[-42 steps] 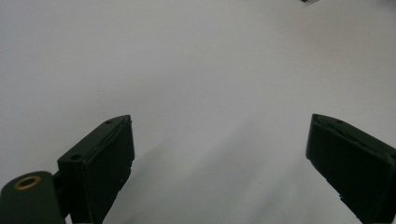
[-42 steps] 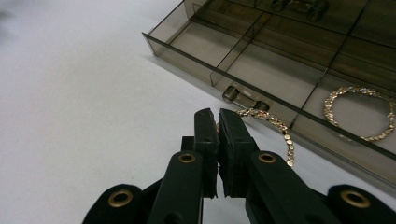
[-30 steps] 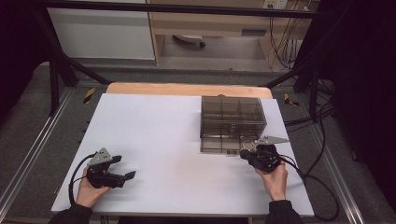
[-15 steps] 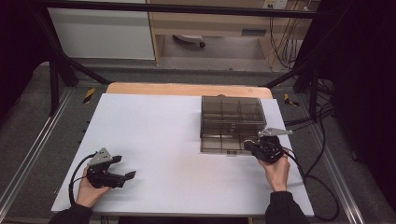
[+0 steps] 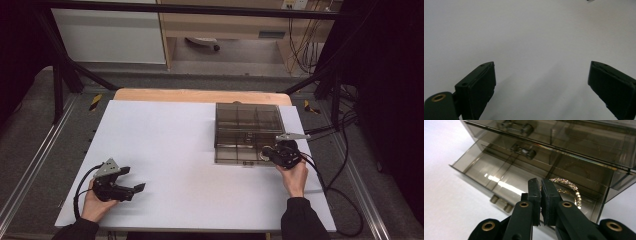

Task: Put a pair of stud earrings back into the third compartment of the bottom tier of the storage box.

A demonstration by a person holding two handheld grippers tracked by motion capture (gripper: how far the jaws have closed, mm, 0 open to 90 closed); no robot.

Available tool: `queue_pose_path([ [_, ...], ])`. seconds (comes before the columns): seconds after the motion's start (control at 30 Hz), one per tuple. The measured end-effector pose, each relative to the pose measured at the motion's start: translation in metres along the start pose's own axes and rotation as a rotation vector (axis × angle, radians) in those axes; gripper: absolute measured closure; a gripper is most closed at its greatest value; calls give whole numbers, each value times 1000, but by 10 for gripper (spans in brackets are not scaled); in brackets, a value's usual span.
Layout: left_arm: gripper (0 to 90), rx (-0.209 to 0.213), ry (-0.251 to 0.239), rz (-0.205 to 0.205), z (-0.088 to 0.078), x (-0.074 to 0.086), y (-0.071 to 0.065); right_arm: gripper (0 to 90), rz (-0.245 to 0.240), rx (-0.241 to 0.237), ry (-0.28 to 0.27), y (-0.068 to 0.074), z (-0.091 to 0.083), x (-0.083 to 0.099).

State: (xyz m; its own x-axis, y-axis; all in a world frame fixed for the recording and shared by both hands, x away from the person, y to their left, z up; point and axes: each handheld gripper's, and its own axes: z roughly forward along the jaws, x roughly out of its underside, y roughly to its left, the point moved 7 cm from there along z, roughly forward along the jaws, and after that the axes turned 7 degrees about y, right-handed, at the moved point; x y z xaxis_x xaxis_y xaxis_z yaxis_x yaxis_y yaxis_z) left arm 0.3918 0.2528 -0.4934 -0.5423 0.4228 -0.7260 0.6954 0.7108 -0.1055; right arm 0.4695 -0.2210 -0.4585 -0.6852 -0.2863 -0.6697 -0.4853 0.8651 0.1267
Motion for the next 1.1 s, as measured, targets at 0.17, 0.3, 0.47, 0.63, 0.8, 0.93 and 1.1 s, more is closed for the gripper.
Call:
queue_pose_path([
  [0.17, 77, 1, 4, 1, 1, 0, 0, 871, 11, 4, 7, -7, 7, 2],
  [0.3, 77, 0, 4, 1, 1, 0, 0, 871, 22, 5, 11, -10, 11, 4],
  [0.47, 77, 0, 5, 1, 1, 0, 0, 871, 31, 5, 16, -12, 18, 6],
  [0.63, 77, 1, 6, 1, 1, 0, 0, 870, 34, 0, 24, -12, 22, 8],
  [0.8, 77, 0, 6, 1, 1, 0, 0, 867, 33, -2, 29, -12, 26, 11],
  [0.93, 77, 0, 6, 1, 1, 0, 0, 861, 30, -1, 35, -11, 27, 12],
  [1.1, 77, 0, 5, 1, 1, 0, 0, 839, 25, 0, 28, -11, 26, 12],
])
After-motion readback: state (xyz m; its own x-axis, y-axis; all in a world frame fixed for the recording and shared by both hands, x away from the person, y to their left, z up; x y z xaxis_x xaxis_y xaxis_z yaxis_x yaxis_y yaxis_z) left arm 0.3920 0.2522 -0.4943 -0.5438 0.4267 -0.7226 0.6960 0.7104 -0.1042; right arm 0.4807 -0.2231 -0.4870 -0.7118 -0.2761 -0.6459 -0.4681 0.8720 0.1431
